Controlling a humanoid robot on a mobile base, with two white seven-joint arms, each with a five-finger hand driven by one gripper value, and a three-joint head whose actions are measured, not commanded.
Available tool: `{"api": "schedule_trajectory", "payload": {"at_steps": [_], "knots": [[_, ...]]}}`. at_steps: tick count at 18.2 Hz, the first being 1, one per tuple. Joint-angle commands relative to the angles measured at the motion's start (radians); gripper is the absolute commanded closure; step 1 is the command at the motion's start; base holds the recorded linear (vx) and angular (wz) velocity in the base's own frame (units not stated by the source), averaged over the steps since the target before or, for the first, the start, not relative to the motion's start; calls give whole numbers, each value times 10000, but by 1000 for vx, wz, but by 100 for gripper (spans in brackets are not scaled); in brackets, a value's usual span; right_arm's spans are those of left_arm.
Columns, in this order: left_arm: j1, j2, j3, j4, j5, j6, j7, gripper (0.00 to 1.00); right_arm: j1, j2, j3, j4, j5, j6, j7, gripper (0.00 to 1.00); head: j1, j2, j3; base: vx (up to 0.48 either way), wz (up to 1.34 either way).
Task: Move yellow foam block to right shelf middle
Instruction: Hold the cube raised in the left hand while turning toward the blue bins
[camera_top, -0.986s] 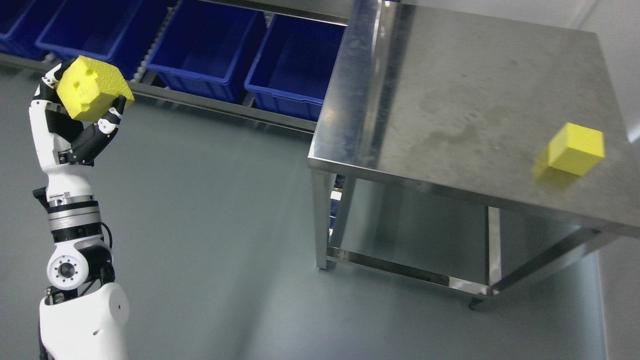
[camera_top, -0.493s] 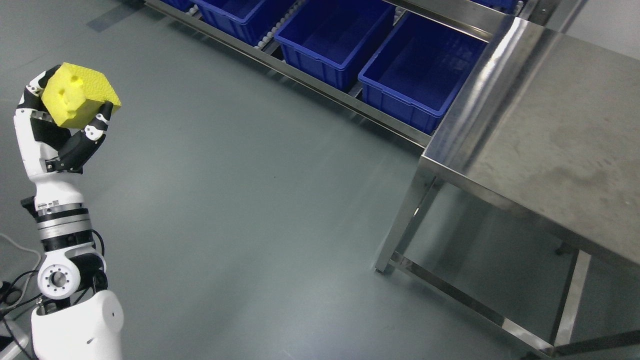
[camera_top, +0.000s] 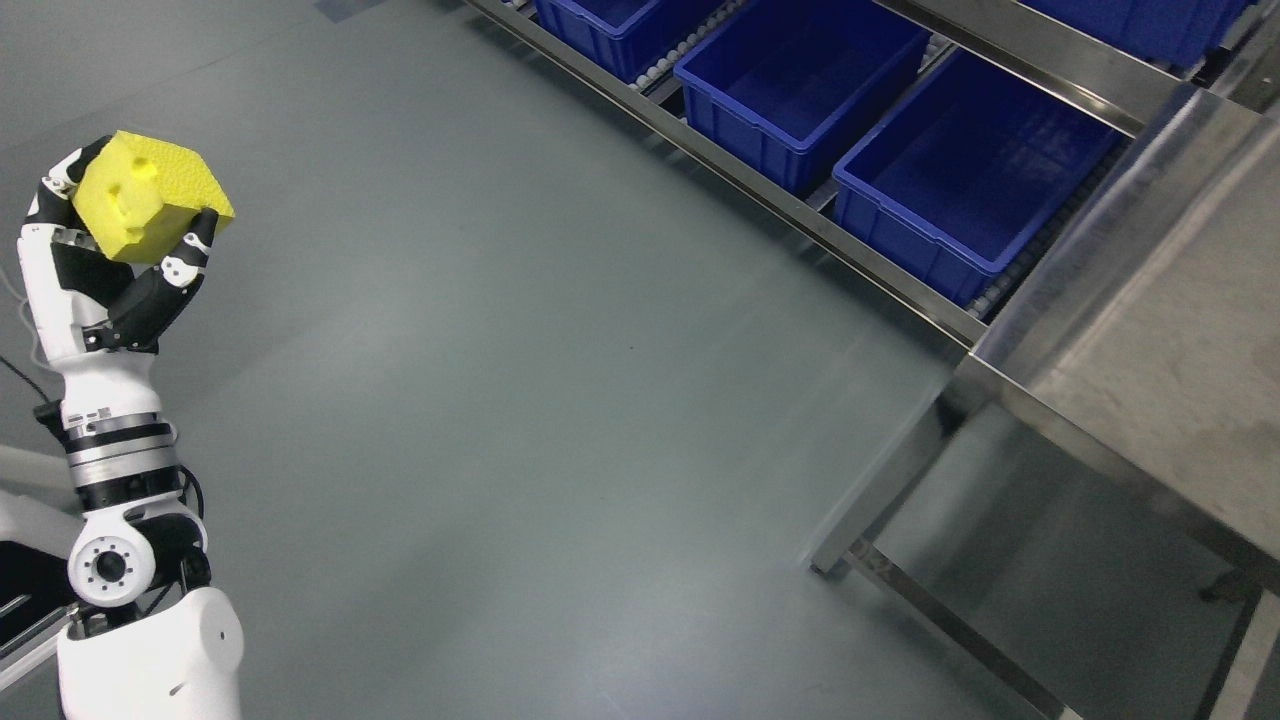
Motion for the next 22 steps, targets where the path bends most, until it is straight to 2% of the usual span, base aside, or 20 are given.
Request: {"api": "schedule_trajectory", "payload": {"at_steps": [1, 11, 22], "knots": [[220, 160, 25, -77, 8, -24, -12, 69, -16, -175, 0, -175, 0, 8, 7, 0, 0, 0, 0, 75, 404], [343, 160, -6, -62, 8, -24, -104, 69, -16, -175, 0, -175, 0, 8, 7, 0, 0, -1, 0, 156, 511], [496, 160, -742, -62, -7, 22, -165, 69, -16, -175, 0, -175, 0, 8, 7, 0, 1, -1, 0, 305, 119]]}}
